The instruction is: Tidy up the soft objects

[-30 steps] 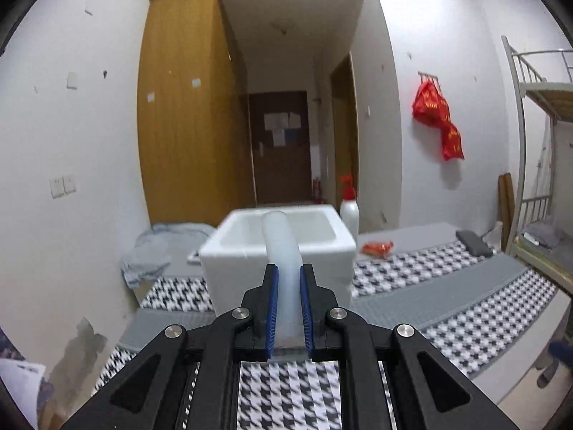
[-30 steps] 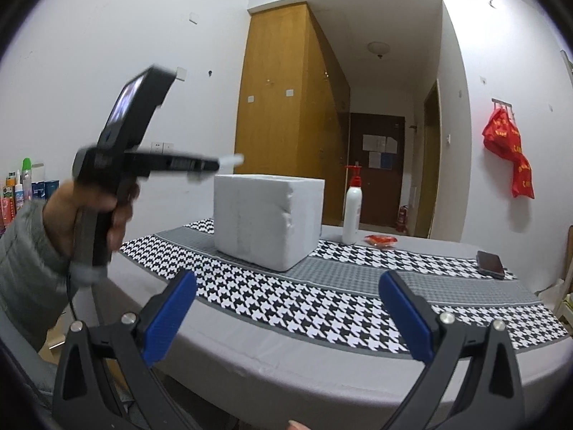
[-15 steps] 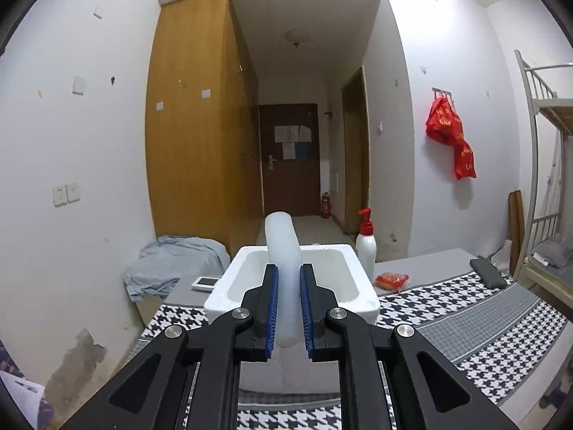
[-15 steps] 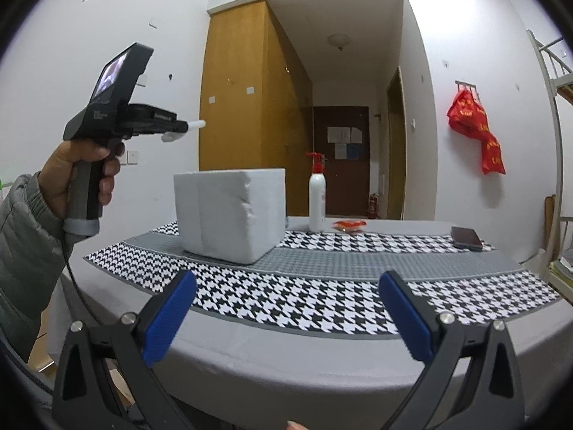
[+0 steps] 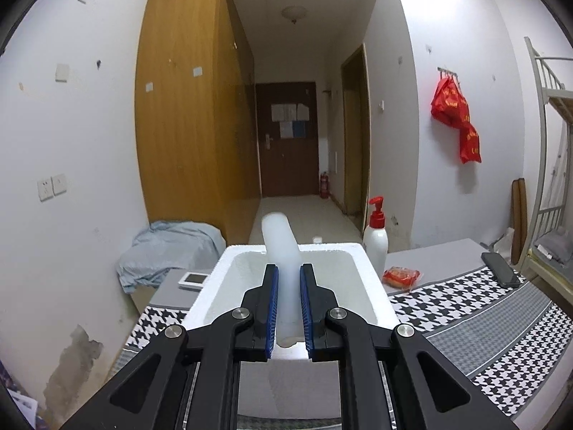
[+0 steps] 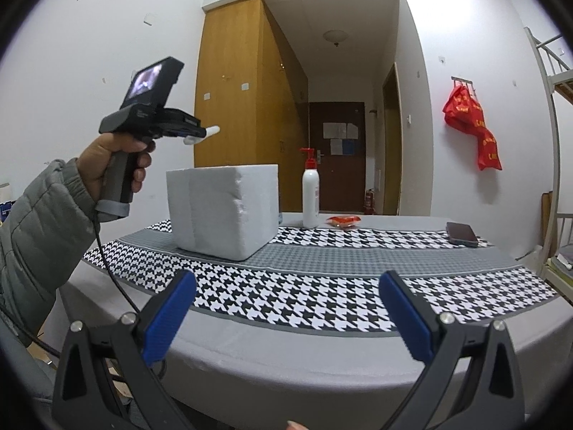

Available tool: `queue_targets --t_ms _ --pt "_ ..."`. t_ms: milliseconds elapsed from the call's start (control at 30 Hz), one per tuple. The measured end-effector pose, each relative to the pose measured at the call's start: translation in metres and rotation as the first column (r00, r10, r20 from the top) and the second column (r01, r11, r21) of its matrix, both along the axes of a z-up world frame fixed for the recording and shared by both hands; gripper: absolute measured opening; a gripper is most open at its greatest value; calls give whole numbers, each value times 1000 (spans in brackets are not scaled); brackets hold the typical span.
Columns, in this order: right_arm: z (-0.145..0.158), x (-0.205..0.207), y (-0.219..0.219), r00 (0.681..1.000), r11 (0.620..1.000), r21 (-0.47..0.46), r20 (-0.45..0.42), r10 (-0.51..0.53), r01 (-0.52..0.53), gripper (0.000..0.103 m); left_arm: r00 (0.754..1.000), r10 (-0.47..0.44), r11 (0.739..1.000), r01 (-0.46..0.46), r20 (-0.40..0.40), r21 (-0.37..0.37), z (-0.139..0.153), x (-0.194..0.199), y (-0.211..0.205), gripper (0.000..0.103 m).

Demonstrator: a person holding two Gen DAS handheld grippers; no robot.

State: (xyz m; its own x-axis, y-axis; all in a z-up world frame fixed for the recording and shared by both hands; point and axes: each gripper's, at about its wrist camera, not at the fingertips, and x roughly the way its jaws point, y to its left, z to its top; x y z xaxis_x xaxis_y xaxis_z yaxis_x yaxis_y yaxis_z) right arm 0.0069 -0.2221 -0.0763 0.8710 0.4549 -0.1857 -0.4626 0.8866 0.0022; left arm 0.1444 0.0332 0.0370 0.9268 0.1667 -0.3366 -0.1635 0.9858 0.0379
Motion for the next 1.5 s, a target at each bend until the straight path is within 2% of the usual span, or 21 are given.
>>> queue_targets --t_ms 167,267,400,500,600,667,733,800,867,1000,1100,1500 --pt "0 1 -4 1000 1000 5 0 -5 5 103 999 10 1000 -10 -39 -1 -4 20 6 13" --pt "0 2 -5 1000 1000 5 -1 -8 8 103 998 15 1000 -15 -69 3 -9 33 8 18" --pt "1 3 -7 1000 1000 15 -1 -17 17 103 993 26 1000 -26 -117 0 -20 48 16 19" --pt "2 3 -9 1000 999 22 3 -24 24 103 991 35 999 -32 -126 23 -25 51 17 19" --pt "1 5 -10 1000 999 25 -4 -24 24 103 994 46 998 -42 -102 48 -25 46 16 32" --pt "0 6 -11 1000 999 26 -12 -26 26 103 995 48 997 -43 -82 62 -23 40 16 57" --pt "0 7 -11 1000 999 27 -18 -22 23 103 997 57 996 -54 -42 69 -19 31 16 69" --pt "0 6 -11 1000 999 30 -19 -20 21 103 998 56 997 -54 -15 62 -14 21 17 74" --pt "0 6 -12 1000 999 32 -18 -18 18 103 998 60 997 -61 8 43 -10 12 19 89" --pt "0 5 -12 1000 999 30 -19 -15 16 103 997 56 998 -58 61 35 -3 -14 18 102" --pt "0 3 -12 1000 999 31 -15 -13 13 103 995 46 997 -51 92 53 2 -36 12 102" --pt "5 -12 -8 1000 1000 23 18 -11 10 103 974 54 997 -65 219 43 23 -143 0 102"
